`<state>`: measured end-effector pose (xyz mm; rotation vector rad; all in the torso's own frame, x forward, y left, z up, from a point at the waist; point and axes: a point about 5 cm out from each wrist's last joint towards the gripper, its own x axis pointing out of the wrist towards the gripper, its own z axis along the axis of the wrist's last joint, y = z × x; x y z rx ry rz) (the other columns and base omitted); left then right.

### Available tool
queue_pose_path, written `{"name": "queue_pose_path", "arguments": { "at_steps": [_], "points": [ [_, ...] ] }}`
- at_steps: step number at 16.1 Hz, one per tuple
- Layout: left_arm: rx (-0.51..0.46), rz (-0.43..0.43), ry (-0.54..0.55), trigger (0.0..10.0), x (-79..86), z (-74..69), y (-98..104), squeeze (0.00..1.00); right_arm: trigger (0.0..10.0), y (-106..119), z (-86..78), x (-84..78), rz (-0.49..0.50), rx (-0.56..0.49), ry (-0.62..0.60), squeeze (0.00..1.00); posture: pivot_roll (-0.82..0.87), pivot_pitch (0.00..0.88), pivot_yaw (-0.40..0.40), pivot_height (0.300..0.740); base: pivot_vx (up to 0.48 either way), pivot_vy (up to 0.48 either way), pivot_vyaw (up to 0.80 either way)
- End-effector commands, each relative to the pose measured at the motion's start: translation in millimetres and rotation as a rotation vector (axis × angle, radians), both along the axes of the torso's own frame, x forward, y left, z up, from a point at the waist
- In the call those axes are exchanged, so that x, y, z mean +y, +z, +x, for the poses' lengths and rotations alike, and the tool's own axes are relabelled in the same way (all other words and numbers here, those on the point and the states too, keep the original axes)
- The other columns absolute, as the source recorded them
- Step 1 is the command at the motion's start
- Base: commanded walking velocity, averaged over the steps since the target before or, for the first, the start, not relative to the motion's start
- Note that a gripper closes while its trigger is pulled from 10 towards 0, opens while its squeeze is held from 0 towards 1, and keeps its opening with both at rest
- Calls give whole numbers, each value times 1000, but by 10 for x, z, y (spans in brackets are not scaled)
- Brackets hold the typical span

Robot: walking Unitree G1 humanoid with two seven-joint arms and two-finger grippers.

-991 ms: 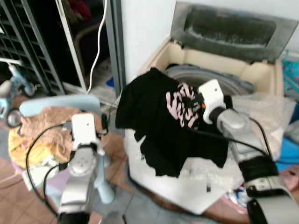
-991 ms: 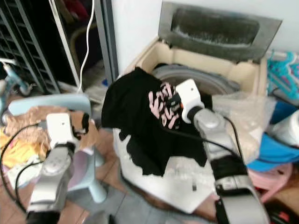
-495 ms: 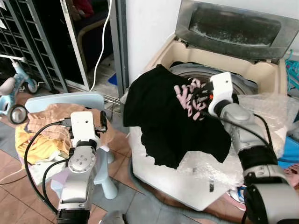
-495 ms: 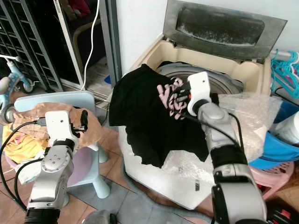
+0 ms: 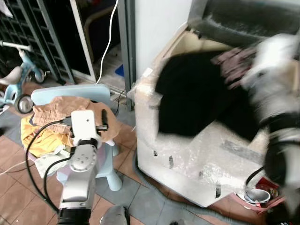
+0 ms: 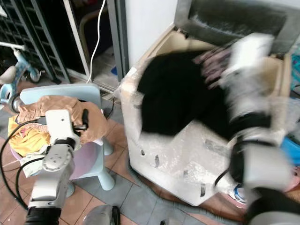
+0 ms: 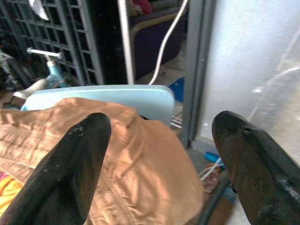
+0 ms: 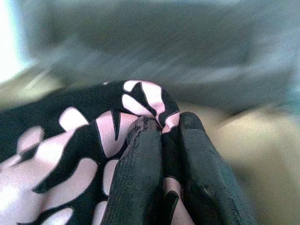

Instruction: Clothes washing

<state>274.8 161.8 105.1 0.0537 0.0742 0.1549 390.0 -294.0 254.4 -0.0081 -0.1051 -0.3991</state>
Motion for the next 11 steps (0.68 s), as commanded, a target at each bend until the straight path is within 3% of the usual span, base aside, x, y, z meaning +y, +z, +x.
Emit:
{"name": "queue_pose_path", "arguments": {
  "at_steps": [1,2,3,4,6,8,9,11],
  "points": [
    [7,4,-4,10000,-22,14,-9,0,0,150,-42,-114,7,-72,-99,0,-30,0,-9,740,0,0,0],
    [7,3,-4,10000,-25,14,-8,0,0,175,-51,-124,-11,-90,-116,0,-28,0,-12,740,0,0,0],
    [8,1,-4,10000,-34,10,-14,0,10000,128,5,20,-79,-69,-25,0,-31,0,-12,740,0,0,0],
    [11,-1,-4,10000,-43,5,-23,0,10000,35,47,159,-126,-34,55,1000,-31,0,-13,740,0,0,0],
    [12,-1,-5,10000,-47,6,-24,0,10000,-132,75,293,-156,34,152,1000,-32,0,-12,740,0,0,0],
    [13,1,-3,10000,-42,10,-25,0,10000,-203,73,384,-183,35,230,1000,-33,0,-13,740,0,0,0],
    [13,1,-1,10000,-39,12,-26,0,10000,-102,40,463,-176,-76,334,1000,-33,0,-12,740,0,0,0],
    [14,2,-1,10000,-38,13,-28,0,10000,-3,-9,537,-153,-164,463,1000,-35,0,-10,740,0,0,0]
  ]
}}
